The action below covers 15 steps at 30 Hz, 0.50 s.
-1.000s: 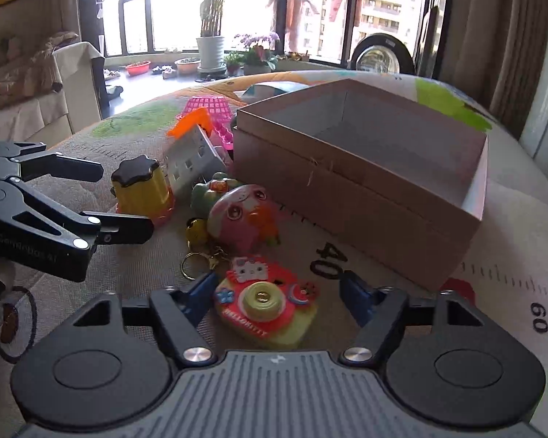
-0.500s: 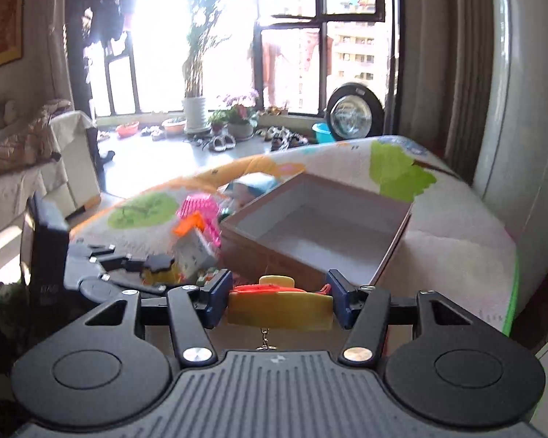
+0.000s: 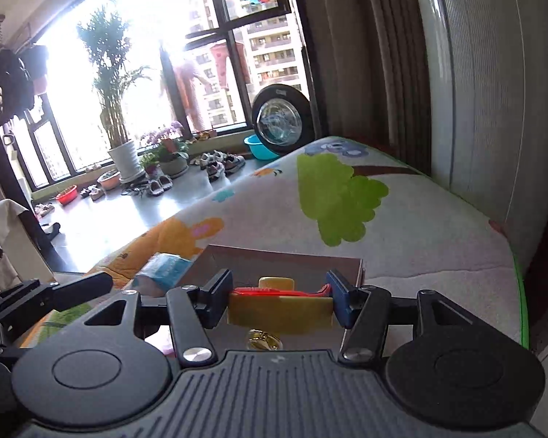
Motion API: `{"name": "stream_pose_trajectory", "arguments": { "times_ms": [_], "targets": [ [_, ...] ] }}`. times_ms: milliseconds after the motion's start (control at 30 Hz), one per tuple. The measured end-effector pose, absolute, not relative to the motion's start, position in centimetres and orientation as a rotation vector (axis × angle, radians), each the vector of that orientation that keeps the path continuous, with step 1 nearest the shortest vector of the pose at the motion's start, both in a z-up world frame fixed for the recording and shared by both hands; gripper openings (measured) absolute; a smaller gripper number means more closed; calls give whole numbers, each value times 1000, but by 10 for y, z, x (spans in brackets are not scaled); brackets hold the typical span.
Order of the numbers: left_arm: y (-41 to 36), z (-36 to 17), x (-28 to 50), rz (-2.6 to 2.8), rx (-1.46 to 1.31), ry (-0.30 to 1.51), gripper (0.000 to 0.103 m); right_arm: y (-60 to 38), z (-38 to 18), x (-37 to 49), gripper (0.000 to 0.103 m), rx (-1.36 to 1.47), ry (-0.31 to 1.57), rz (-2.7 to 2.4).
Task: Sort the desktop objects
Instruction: 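Lower both toys into the pink box and open both tools, then grasp the white plastic card holder with the left tool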
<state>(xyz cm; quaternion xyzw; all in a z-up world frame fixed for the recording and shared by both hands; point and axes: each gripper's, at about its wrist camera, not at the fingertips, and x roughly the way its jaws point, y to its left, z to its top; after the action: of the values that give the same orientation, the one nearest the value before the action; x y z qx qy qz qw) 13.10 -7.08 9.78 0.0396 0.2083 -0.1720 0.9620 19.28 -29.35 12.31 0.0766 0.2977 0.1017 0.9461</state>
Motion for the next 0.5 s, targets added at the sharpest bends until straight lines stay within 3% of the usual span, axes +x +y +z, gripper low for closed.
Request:
{"name": "stream_pose_trajectory", "arguments": {
  "times_ms": [100,167,233,367,500],
  "targets": [
    [-51,84,136,-332,41,480,85,-303,102,202,61,175,623,188],
    [-25,79,122,-308,36,480,97,-306,97,191,63,154,596,188],
    [-3,72,106,-262,55,492,97,-302,101,169,64,104,557,201],
    [45,55,73,-160,34,568,99,-276,103,118,78,18,521,370],
    [71,41,59,-124,16,610,100,-222,80,89,85,-107,632,567]
  ]
}}
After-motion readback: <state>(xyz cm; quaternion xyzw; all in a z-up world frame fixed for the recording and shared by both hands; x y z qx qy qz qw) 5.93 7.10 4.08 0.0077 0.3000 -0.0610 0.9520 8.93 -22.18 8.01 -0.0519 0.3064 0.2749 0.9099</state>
